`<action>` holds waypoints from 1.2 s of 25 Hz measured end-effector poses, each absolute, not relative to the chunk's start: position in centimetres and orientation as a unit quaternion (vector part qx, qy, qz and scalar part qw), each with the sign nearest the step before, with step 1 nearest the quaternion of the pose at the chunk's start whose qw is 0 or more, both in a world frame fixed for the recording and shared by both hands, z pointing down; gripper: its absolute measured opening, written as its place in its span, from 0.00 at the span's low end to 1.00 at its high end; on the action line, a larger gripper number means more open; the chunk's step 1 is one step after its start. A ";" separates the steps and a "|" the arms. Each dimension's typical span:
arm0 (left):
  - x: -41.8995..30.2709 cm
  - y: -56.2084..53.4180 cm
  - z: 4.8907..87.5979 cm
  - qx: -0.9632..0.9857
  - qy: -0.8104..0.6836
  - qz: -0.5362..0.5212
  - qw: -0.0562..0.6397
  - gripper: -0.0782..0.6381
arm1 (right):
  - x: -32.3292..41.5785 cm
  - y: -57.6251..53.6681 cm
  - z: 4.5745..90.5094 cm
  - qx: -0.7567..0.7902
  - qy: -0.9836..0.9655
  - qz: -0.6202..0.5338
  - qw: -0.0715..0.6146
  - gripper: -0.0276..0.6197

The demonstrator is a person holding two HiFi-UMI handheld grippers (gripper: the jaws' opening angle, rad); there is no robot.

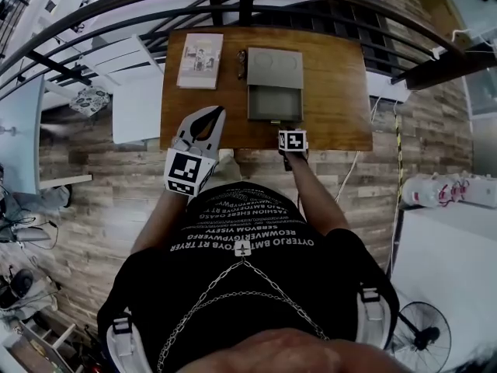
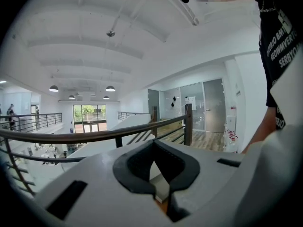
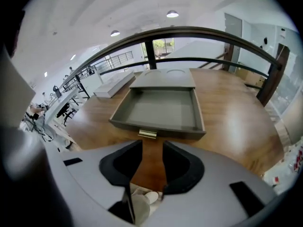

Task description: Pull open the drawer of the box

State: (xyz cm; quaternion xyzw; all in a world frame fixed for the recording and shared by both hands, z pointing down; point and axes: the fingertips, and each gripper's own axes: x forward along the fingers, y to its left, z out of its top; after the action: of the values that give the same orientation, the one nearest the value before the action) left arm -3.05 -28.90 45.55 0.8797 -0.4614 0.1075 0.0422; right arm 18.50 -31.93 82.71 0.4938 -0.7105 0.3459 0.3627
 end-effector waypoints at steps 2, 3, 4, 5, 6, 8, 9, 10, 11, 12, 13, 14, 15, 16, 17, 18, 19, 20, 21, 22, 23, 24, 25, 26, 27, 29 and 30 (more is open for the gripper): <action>-3.4 -28.8 45.2 0.873 -0.476 0.098 0.043 0.12 | 18.5 -31.5 80.8 0.496 -0.738 0.331 0.315 0.04; -3.6 -28.8 45.0 0.869 -0.483 0.093 0.041 0.12 | 18.3 -31.2 79.7 0.492 -0.754 0.329 0.285 0.04; -3.7 -28.7 44.8 0.866 -0.490 0.089 0.040 0.12 | 18.0 -30.8 78.7 0.486 -0.768 0.328 0.258 0.04; -3.8 -28.5 44.7 0.864 -0.495 0.085 0.039 0.12 | 17.9 -30.4 77.7 0.483 -0.778 0.324 0.239 0.04; -3.8 -28.4 44.6 0.863 -0.498 0.081 0.038 0.12 | 17.9 -29.9 76.9 0.482 -0.784 0.317 0.228 0.04; -3.5 -28.0 44.1 0.863 -0.498 0.069 0.038 0.12 | 18.3 -29.2 75.4 0.484 -0.792 0.299 0.221 0.04; -3.4 -27.7 44.0 0.864 -0.499 0.064 0.038 0.12 | 18.5 -28.9 74.5 0.485 -0.796 0.289 0.217 0.04; -3.3 -27.5 43.8 0.863 -0.501 0.059 0.036 0.12 | 18.7 -28.7 73.4 0.487 -0.801 0.278 0.211 0.04; -3.2 -27.4 43.7 0.860 -0.505 0.055 0.034 0.12 | 18.8 -28.7 72.2 0.487 -0.806 0.266 0.204 0.04; -3.2 -27.2 43.6 0.858 -0.510 0.052 0.032 0.12 | 18.8 -28.7 70.8 0.487 -0.813 0.251 0.197 0.04; -3.1 -27.1 43.5 0.857 -0.512 0.050 0.031 0.12 | 18.8 -28.7 69.3 0.486 -0.820 0.235 0.189 0.04; -2.9 -26.9 43.4 0.858 -0.511 0.048 0.030 0.12 | 18.7 -28.7 67.7 0.484 -0.828 0.217 0.181 0.04; -2.6 -26.6 43.3 0.859 -0.508 0.048 0.030 0.12 | 18.5 -28.7 66.0 0.482 -0.835 0.200 0.173 0.04; -2.3 -26.2 43.3 0.861 -0.505 0.049 0.029 0.12 | 18.4 -28.6 64.3 0.480 -0.842 0.183 0.166 0.04; -1.9 -25.8 43.2 0.863 -0.502 0.049 0.030 0.12 | 18.3 -28.5 62.6 0.479 -0.847 0.166 0.160 0.04; -1.5 -25.4 43.2 0.865 -0.498 0.047 0.033 0.12 | 18.2 -28.3 60.9 0.477 -0.852 0.149 0.154 0.04; -1.1 -25.1 43.1 0.868 -0.494 0.043 0.036 0.12 | 18.0 -28.2 59.1 0.475 -0.858 0.132 0.147 0.04; -0.7 -24.8 43.0 0.870 -0.491 0.037 0.041 0.12 | 17.8 -28.0 57.2 0.472 -0.863 0.117 0.138 0.04; -0.3 -24.6 42.9 0.872 -0.487 0.033 0.044 0.12 | 17.6 -27.7 55.3 0.468 -0.868 0.105 0.127 0.04; 0.1 -24.5 42.8 0.874 -0.483 0.030 0.048 0.12 | 17.4 -27.3 53.4 0.464 -0.874 0.095 0.113 0.04; 0.4 -24.3 42.7 0.875 -0.480 0.028 0.051 0.12 | 17.3 -26.9 51.6 0.460 -0.878 0.085 0.100 0.04; 0.8 -24.3 42.7 0.877 -0.477 0.027 0.053 0.12 | 17.1 -26.5 50.0 0.457 -0.881 0.076 0.090 0.04; 1.1 -24.3 42.7 0.879 -0.473 0.027 0.056 0.12 | 17.0 -26.1 48.8 0.457 -0.883 0.066 0.085 0.04; 1.5 -24.4 42.6 0.881 -0.469 0.028 0.058 0.12 | 17.0 -25.9 47.8 0.457 -0.884 0.057 0.084 0.04; 1.8 -24.6 42.6 0.883 -0.464 0.029 0.060 0.12 | 17.0 -25.7 47.1 0.458 -0.884 0.050 0.086 0.04; 2.4 -25.0 42.4 0.887 -0.456 0.036 0.058 0.12 | 17.1 -25.5 46.3 0.459 -0.883 0.043 0.090 0.04; 2.6 -25.3 42.4 0.889 -0.454 0.043 0.052 0.12 | 17.1 -25.4 46.1 0.460 -0.882 0.043 0.090 0.04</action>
State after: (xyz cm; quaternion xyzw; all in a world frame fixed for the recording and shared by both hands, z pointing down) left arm 2.57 -25.27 42.36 0.8885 -0.4538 0.0428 0.0523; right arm 17.12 -25.38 46.14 0.4600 -0.8823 0.0435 0.0900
